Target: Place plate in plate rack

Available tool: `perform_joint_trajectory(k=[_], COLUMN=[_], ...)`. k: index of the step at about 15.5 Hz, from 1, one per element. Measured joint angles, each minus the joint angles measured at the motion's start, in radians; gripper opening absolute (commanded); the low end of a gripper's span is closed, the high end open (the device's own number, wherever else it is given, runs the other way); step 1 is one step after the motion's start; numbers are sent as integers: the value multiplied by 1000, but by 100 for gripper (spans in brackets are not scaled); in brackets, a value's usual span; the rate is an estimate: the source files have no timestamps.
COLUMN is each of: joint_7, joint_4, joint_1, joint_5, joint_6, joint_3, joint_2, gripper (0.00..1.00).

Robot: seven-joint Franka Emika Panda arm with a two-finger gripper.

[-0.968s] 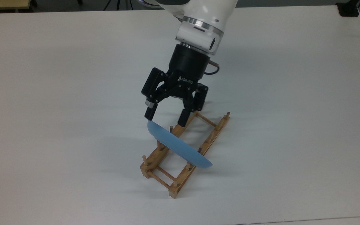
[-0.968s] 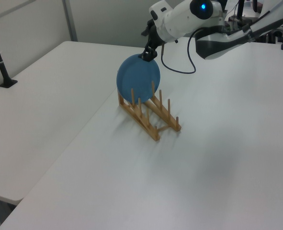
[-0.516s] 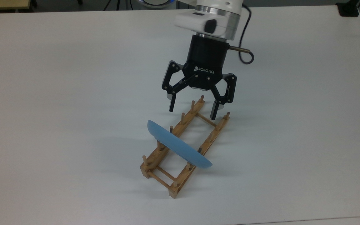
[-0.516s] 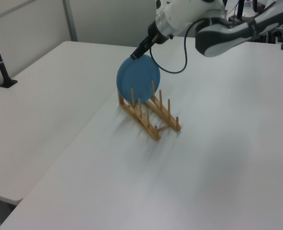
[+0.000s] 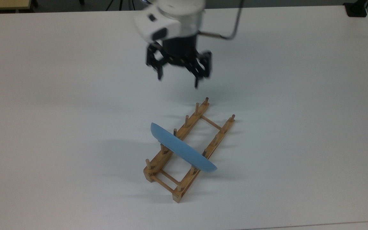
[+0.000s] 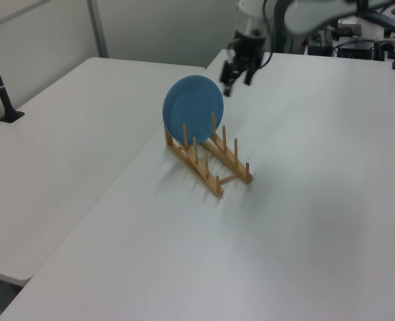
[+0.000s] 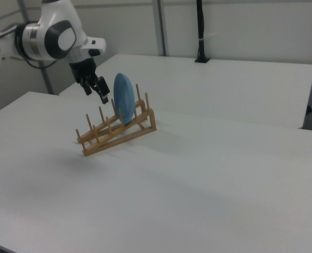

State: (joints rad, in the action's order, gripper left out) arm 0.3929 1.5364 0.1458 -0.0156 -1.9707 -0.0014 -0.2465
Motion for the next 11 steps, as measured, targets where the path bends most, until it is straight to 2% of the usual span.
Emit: perform_joint_trajectory(k=[2, 5, 11], joint_7=[-96, -133, -136], joint_4=[-7, 4, 55], joint_1=[-60, -110, -118], joint_5=[54, 59, 15], joint_6=[131, 254, 265], joint_3=[1, 1, -6], joint_2=[58, 125, 127], gripper=[100, 100, 100])
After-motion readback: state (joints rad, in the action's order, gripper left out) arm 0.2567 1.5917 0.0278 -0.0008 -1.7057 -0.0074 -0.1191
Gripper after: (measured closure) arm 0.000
